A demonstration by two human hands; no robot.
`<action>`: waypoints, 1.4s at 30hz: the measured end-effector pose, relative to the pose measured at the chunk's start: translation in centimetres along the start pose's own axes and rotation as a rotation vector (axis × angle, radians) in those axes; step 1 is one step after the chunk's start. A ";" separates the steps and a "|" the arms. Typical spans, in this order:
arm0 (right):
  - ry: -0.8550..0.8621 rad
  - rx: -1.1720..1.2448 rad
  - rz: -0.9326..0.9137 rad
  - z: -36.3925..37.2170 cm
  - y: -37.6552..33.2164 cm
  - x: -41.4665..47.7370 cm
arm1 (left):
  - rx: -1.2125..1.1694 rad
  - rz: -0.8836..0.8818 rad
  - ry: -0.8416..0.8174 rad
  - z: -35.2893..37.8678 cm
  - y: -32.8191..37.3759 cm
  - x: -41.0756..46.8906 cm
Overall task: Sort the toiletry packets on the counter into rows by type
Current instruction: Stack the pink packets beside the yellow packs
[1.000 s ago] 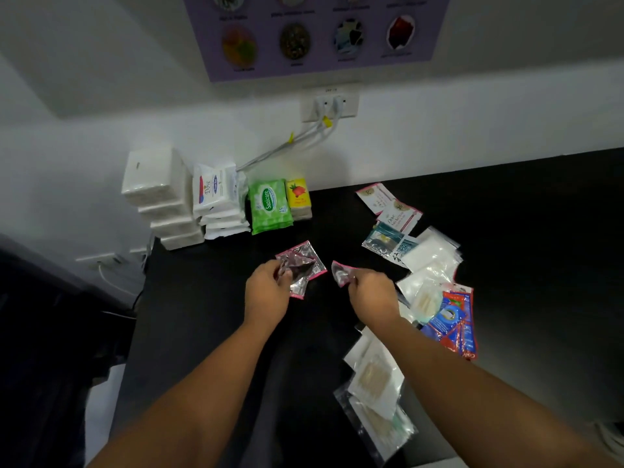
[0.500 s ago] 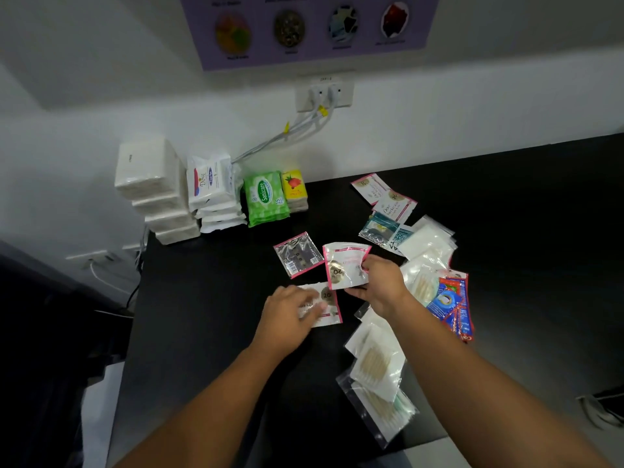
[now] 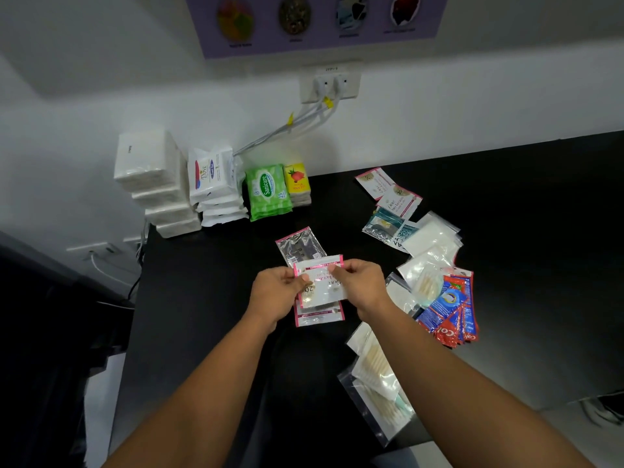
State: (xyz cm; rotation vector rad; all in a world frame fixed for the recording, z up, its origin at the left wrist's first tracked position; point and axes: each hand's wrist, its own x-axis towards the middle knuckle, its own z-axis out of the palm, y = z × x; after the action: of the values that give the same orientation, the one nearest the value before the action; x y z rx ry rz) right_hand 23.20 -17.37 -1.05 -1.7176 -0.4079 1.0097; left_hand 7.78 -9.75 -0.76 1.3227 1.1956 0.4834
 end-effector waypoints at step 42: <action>-0.146 -0.827 -0.300 3.3 -2.1 6.9 | 0.590 0.242 0.134 -2.3 2.9 8.1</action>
State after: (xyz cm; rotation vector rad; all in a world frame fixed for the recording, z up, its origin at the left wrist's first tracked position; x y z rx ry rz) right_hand 25.03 -9.75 -2.42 -2.2036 -1.2725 0.7871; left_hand 9.88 -1.12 -0.87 1.9808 1.3524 0.4087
